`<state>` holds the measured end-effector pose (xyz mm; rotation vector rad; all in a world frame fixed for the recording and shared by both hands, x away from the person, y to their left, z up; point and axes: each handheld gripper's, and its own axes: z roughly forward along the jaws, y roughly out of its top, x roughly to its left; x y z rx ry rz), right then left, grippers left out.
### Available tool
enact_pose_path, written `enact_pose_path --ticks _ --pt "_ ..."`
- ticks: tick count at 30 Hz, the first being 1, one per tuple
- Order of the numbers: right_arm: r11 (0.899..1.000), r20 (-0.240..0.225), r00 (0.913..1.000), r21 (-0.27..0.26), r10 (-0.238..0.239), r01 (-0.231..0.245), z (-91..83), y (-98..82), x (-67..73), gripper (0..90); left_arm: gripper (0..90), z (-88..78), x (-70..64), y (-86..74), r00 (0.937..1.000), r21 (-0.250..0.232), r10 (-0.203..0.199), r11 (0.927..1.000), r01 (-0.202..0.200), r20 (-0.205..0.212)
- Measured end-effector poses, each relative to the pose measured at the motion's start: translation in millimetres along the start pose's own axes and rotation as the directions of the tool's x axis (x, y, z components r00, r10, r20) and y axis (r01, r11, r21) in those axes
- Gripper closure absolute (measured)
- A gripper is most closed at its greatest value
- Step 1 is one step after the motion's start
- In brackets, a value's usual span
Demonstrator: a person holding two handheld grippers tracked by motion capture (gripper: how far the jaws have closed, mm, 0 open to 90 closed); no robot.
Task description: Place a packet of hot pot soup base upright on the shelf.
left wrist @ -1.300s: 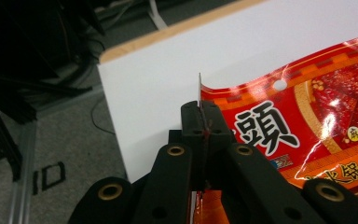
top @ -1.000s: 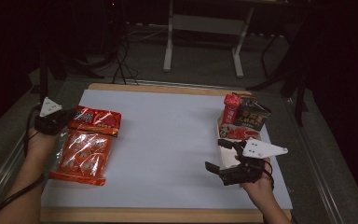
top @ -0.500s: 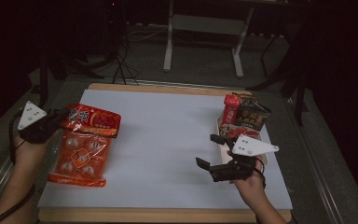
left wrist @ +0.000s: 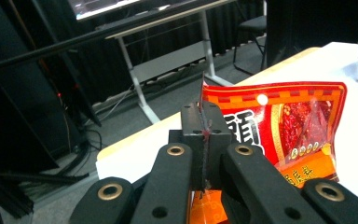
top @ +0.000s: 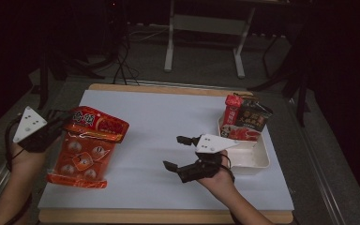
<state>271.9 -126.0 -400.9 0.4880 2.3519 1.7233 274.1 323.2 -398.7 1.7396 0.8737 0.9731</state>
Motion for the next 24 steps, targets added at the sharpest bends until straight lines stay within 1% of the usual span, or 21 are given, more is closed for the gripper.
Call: enact_pose_path --ticks 1,2,3,4,5,7,8,9,10,11,12,14,15,16,17,18,19,20,21,23,24 --pt "1.0 -0.014 0.9999 0.006 0.0 0.0 7.0 0.2 0.8 13.2 90.0 -1.3 -2.7 2.5 1.0 -0.007 0.008 0.9999 -0.008 0.005" --pt "1.0 -0.025 0.9997 0.011 -0.002 0.002 12.8 0.3 1.6 13.2 90.0 -2.5 -4.7 4.2 0.9999 -0.01 0.007 0.9999 -0.007 0.012" --pt "1.0 -0.03 0.9995 0.011 -0.002 0.003 16.9 0.2 2.5 13.3 90.0 -5.0 -7.6 6.4 0.9998 -0.02 0.012 0.9997 -0.011 0.019" --pt "1.0 -0.03 0.9995 0.011 -0.002 0.003 16.9 0.2 2.5 13.3 90.0 -5.0 -7.6 6.4 0.9998 -0.02 0.012 0.9997 -0.011 0.019" --pt "1.0 -0.048 0.9988 0.015 0.003 -0.002 28.4 -0.2 4.7 13.5 90.0 -8.3 -10.9 7.5 0.9992 -0.033 0.027 0.9991 -0.026 0.028" --pt "1.0 -0.079 0.9967 0.013 0.015 -0.014 39.5 -1.1 6.6 14.8 90.0 -10.1 -12.2 7.8 0.9992 -0.039 0.027 0.9989 -0.026 0.03" --pt "1.0 -0.079 0.9967 0.013 0.015 -0.014 39.5 -1.1 6.6 14.8 90.0 -11.9 -12.7 7.9 0.9989 -0.044 0.027 0.9987 -0.025 0.038" --pt "1.0 -0.094 0.9953 0.02 0.023 -0.022 51.6 -2.1 8.7 20.2 90.0 -13.8 -13.6 8.0 0.9989 -0.052 0.03 0.9983 -0.028 0.037" --pt "0.999 -0.104 0.9941 0.027 0.028 -0.026 57.5 -2.5 9.5 21.0 90.0 -17.1 -14.4 7.8 0.9983 -0.063 0.022 0.9978 -0.019 0.054" --pt "0.999 -0.102 0.9943 0.024 0.03 -0.028 64.0 -3.1 10.1 21.1 90.0 -18.5 -15.2 8.0 0.9982 -0.066 0.028 0.9975 -0.024 0.054" --pt "0.999 -0.111 0.9932 0.03 0.036 -0.033 70.9 -3.6 9.8 21.1 90.0 -19.7 -15.9 8.2 0.9976 -0.07 0.029 0.9973 -0.025 0.062" --pt "0.999 -0.099 0.9944 0.021 0.039 -0.037 82.5 -4.8 9.2 22.7 90.0 -21.3 -16.6 8.7 0.9973 -0.075 0.03 0.9969 -0.025 0.067" --pt "0.999 -0.101 0.9942 0.02 0.039 -0.037 88.1 -5.2 8.5 22.7 90.0 -23.8 -18.1 9.9 0.9967 -0.077 0.037 0.9965 -0.032 0.072" --pt "0.999 -0.101 0.9942 0.02 0.039 -0.037 88.1 -5.2 8.5 22.7 90.0 -23.8 -18.1 9.9 0.9967 -0.077 0.037 0.9965 -0.032 0.072" --pt "0.999 -0.1 0.994 0.016 0.044 -0.042 98.5 -6.7 6.8 23.6 90.0 -26.5 -19.0 10.3 0.9961 -0.08 0.039 0.9962 -0.033 0.079" --pt "0.998 -0.103 0.9933 0.02 0.054 -0.052 104.3 -7.4 5.3 23.6 90.0 -26.5 -19.0 10.3 0.9961 -0.08 0.039 0.9962 -0.033 0.079" --pt "0.998 -0.103 0.993 0.021 0.059 -0.057 110.1 -8.1 4.1 23.7 90.0 -29.9 -20.2 10.1 0.9951 -0.095 0.042 0.9949 -0.033 0.09" --pt "0.998 -0.103 0.993 0.021 0.059 -0.057 110.1 -8.1 4.1 23.7 90.0 -29.9 -20.2 10.1 0.9951 -0.095 0.042 0.9949 -0.033 0.09" --pt "0.998 -0.099 0.9931 0.026 0.063 -0.061 123.1 -10.0 2.9 25.0 90.0 -31.6 -20.9 10.0 0.9944 -0.098 0.042 0.9947 -0.032 0.097" --pt "0.998 -0.099 0.9928 0.021 0.066 -0.064 132.1 -11.5 2.0 25.1 90.0 -35.0 -21.3 9.2 0.9939 -0.103 0.041 0.9942 -0.03 0.102" --pt "0.998 -0.102 0.9925 0.024 0.066 -0.064 135.0 -11.6 1.4 27.5 90.0 -37.8 -21.1 8.1 0.9944 -0.106 0.04 0.9939 -0.029 0.098"
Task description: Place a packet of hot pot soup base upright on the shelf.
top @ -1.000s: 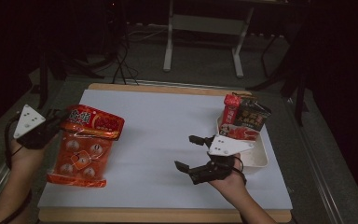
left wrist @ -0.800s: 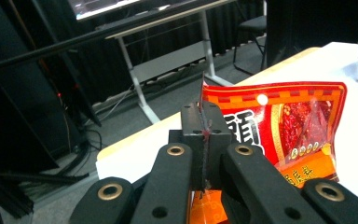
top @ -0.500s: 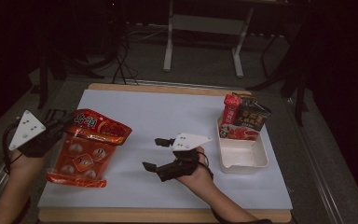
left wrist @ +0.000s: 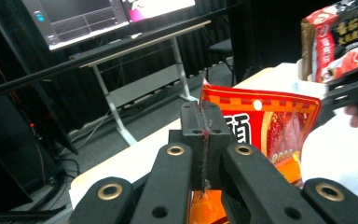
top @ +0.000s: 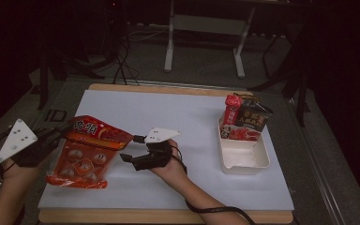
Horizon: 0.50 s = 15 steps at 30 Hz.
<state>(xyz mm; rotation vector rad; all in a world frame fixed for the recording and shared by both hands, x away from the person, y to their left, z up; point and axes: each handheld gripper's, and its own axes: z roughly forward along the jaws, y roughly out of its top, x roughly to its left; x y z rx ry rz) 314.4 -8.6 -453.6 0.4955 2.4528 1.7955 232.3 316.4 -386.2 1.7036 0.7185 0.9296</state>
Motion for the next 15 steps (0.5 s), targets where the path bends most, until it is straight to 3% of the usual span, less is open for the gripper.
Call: enact_pose_path --ticks 6,10,15 --pt "0.999 0.012 0.9997 -0.034 -0.02 0.02 5.3 8.1 -1.9 39.0 90.0 -6.2 1.7 -1.6 0.9999 -0.007 -0.01 0.9999 0.01 0.012" --pt "0.998 -0.008 0.9986 -0.021 -0.053 0.053 13.0 18.7 -0.7 58.1 90.0 -7.5 2.0 -2.2 0.9992 -0.016 -0.022 0.9996 0.023 0.034" --pt "0.997 -0.014 0.9968 0.002 -0.079 0.079 22.7 25.8 0.6 68.4 90.0 -8.1 2.4 -1.9 0.9986 -0.019 -0.027 0.9994 0.028 0.046"
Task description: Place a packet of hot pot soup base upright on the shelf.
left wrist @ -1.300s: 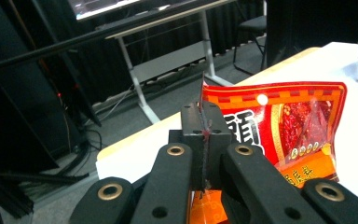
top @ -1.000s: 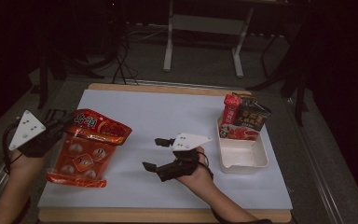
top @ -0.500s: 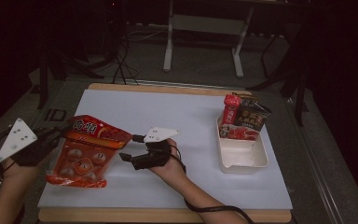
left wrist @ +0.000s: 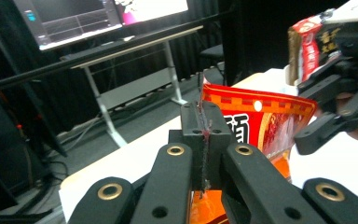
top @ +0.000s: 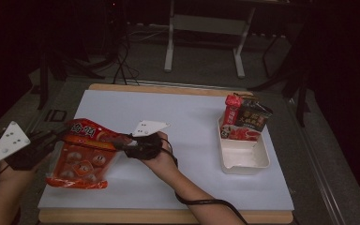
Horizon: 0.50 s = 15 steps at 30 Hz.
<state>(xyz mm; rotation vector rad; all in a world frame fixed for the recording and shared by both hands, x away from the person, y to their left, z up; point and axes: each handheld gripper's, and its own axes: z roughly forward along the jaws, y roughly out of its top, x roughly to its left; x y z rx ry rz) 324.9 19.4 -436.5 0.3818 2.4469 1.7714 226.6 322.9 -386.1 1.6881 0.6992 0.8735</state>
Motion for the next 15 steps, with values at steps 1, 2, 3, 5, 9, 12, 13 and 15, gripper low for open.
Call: enact_pose_path --ticks 1,2,3,5,9,12,13,15 --pt "1.0 0.005 1.0 0.001 -0.003 0.003 1.2 0.7 -0.2 69.8 90.0 0.1 -0.5 0.1 1.0 0.0 0.002 1.0 -0.002 0.0" --pt "1.0 0.0 1.0 0.008 0.0 0.0 2.9 1.2 -1.0 69.7 90.0 0.1 -0.6 0.1 1.0 -0.001 0.003 1.0 -0.003 0.005" --pt "1.0 -0.005 1.0 0.015 0.003 -0.003 5.0 1.1 -1.5 69.7 90.0 0.1 -0.6 0.1 1.0 -0.001 0.003 1.0 -0.003 0.005" --pt "1.0 0.002 1.0 0.019 -0.007 0.007 8.8 0.4 -1.4 70.0 90.0 0.4 -0.5 0.1 1.0 0.001 0.006 1.0 -0.006 0.003" --pt "1.0 -0.005 0.9999 0.007 -0.012 0.012 14.3 -0.1 -0.9 75.6 90.0 0.3 1.3 -1.7 1.0 0.003 -0.004 1.0 0.004 -0.001" --pt "0.999 -0.005 0.9996 0.02 -0.027 0.027 16.6 -1.3 -2.4 89.5 90.0 -0.2 1.7 -2.6 1.0 -0.001 -0.005 1.0 0.005 -0.004" --pt "0.999 -0.005 0.9996 0.02 -0.027 0.027 16.6 -1.3 -2.4 89.5 90.0 -0.5 2.3 -2.5 0.9999 -0.005 -0.011 0.9999 0.011 0.003" --pt "0.999 -0.017 0.9996 0.037 -0.021 0.021 16.0 0.5 -4.4 90.0 90.0 -0.5 2.2 -1.7 1.0 -0.004 0.0 1.0 0.0 0.001"
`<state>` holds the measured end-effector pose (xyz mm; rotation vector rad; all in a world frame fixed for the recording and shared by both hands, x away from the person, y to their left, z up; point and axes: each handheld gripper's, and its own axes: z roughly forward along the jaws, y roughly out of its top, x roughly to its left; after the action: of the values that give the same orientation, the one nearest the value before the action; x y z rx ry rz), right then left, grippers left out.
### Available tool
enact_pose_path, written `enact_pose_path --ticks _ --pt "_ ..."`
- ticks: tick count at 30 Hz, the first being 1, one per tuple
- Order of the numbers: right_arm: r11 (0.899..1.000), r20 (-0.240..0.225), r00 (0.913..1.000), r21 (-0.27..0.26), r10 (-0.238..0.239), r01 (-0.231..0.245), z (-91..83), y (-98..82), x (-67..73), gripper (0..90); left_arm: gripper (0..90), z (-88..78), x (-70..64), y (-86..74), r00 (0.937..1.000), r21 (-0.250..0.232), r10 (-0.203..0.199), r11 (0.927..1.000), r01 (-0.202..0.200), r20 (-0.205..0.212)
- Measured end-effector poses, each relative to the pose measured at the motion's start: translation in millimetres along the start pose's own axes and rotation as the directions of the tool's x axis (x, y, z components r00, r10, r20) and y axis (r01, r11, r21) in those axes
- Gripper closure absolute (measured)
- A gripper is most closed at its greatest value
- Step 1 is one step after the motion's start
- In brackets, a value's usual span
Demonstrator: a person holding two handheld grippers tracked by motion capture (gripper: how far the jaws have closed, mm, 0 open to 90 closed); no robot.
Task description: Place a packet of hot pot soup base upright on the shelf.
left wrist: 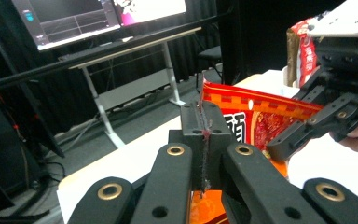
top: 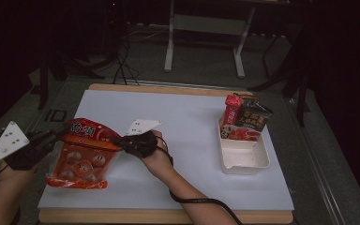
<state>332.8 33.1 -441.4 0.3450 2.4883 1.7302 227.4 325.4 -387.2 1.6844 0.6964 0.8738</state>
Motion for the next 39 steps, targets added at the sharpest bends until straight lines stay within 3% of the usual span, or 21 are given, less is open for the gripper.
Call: enact_pose_path --ticks 6,12,15,20,25,29,33,34,35,37,38,39 --pt "1.0 -0.016 0.9998 -0.009 0.013 -0.013 -5.0 5.1 1.8 90.0 90.0 -2.4 7.2 4.4 0.9998 -0.011 -0.008 0.9999 0.008 0.018" --pt "0.999 -0.013 0.9999 -0.032 0.001 -0.002 -28.2 31.7 7.4 90.0 90.0 -3.1 14.0 8.0 0.9977 -0.063 -0.046 0.9968 0.049 0.05" --pt "0.999 -0.007 1.0 -0.041 0.007 -0.008 -38.7 37.9 5.1 90.0 90.0 3.1 16.0 8.4 0.9902 -0.09 -0.083 0.9916 0.093 0.112" --pt "0.999 0.024 0.9997 -0.042 -0.003 0.004 -56.8 44.4 0.1 90.0 90.0 13.8 15.5 10.1 0.9866 -0.081 -0.077 0.9927 0.089 0.144" --pt "0.999 0.047 0.9989 -0.042 -0.004 0.006 -75.1 50.3 -5.0 90.0 88.1 32.3 13.6 14.7 0.9755 -0.095 -0.081 0.9902 0.102 0.204" --pt "0.999 0.07 0.9975 -0.041 -0.013 0.016 -88.1 54.1 -7.5 90.0 84.1 41.3 10.0 17.7 0.9718 -0.095 -0.074 0.9907 0.098 0.224" --pt "0.999 0.107 0.9943 -0.053 -0.008 0.014 -108.9 58.6 -11.4 90.0 61.0 50.9 4.0 21.3 0.9692 -0.111 -0.062 0.9897 0.091 0.238" --pt "0.998 0.114 0.9935 -0.059 -0.005 0.011 -113.4 59.2 -12.3 90.0 56.4 55.4 -0.5 23.7 0.9742 -0.121 -0.065 0.9884 0.092 0.216" --pt "0.998 0.122 0.9925 -0.055 -0.008 0.015 -119.1 60.5 -13.3 90.0 48.5 55.4 -0.5 23.7 0.9742 -0.121 -0.065 0.9884 0.092 0.216" --pt "0.998 0.132 0.9912 -0.056 -0.011 0.018 -122.7 61.2 -13.3 90.0 43.3 57.9 -3.6 25.2 0.9782 -0.131 -0.075 0.9862 0.101 0.194" --pt "0.998 0.143 0.9898 -0.055 -0.008 0.016 -133.6 63.4 -14.6 90.0 32.9 59.5 -4.9 26.2 0.9793 -0.13 -0.09 0.9849 0.115 0.181" --pt "0.998 0.143 0.9898 -0.055 -0.008 0.016 -133.6 63.4 -14.6 90.0 32.9 60.7 -5.7 26.7 0.9785 -0.132 -0.105 0.9828 0.13 0.177"
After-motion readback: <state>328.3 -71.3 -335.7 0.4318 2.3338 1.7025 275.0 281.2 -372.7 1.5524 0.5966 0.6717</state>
